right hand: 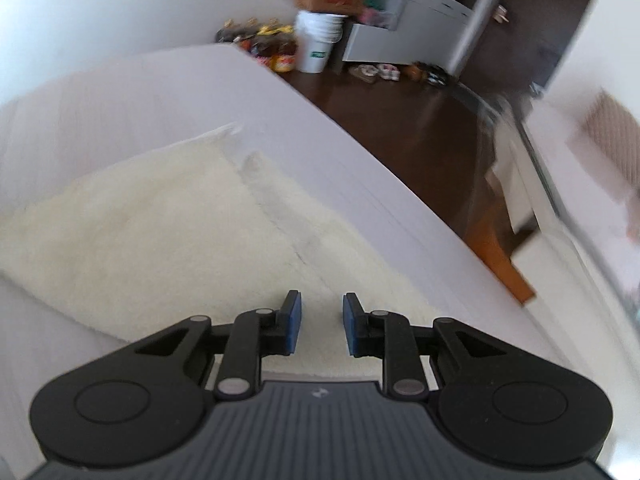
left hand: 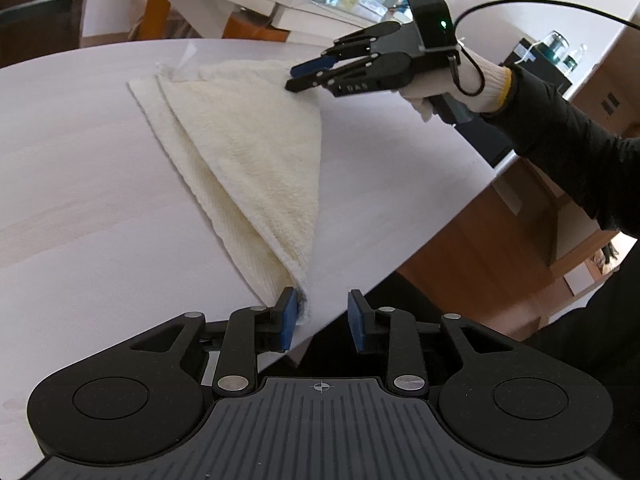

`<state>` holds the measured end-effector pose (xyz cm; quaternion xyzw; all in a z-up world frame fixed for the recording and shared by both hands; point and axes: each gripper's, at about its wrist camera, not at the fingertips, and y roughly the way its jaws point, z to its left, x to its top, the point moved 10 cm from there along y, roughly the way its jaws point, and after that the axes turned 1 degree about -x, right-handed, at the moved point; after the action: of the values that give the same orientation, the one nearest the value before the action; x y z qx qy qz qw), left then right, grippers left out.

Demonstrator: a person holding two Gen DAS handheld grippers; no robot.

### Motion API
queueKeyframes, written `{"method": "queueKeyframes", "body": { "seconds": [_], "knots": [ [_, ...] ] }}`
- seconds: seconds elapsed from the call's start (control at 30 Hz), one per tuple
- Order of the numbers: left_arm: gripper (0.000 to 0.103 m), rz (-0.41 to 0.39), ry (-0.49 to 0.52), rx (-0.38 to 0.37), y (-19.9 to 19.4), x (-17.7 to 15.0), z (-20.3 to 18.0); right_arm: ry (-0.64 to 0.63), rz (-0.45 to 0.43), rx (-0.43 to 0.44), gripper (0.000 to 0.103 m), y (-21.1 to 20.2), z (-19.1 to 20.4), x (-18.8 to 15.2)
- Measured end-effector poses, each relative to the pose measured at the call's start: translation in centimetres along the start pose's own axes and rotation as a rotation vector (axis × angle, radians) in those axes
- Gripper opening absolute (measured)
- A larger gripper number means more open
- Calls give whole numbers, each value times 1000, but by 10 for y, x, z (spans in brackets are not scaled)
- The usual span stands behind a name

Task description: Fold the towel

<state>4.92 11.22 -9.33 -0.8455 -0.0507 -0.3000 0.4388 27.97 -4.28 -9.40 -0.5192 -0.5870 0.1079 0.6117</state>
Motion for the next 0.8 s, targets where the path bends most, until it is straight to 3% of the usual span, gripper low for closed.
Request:
{"method": "queueKeyframes", "body": {
  "seconds": [0.17,0.3,0.5,0.67,0.8],
  "knots": [
    [30,14,6,-2,0,-3,-2,78,-41,-42,27,-6,-31,1],
    [31,19,1,5,1,-3,-1,118,-61,-77,35,-5,-50,0],
    [31,25,-1,17,2,-2,-2,136,-40,-97,37,5,-53,-8],
    [39,9,15,35,-9,3,-6,141,-137,-58,40,-14,-30,17],
    [39,-21,57,92,-26,19,2,75,-144,-25,41,-13,0,27]
  ]
}}
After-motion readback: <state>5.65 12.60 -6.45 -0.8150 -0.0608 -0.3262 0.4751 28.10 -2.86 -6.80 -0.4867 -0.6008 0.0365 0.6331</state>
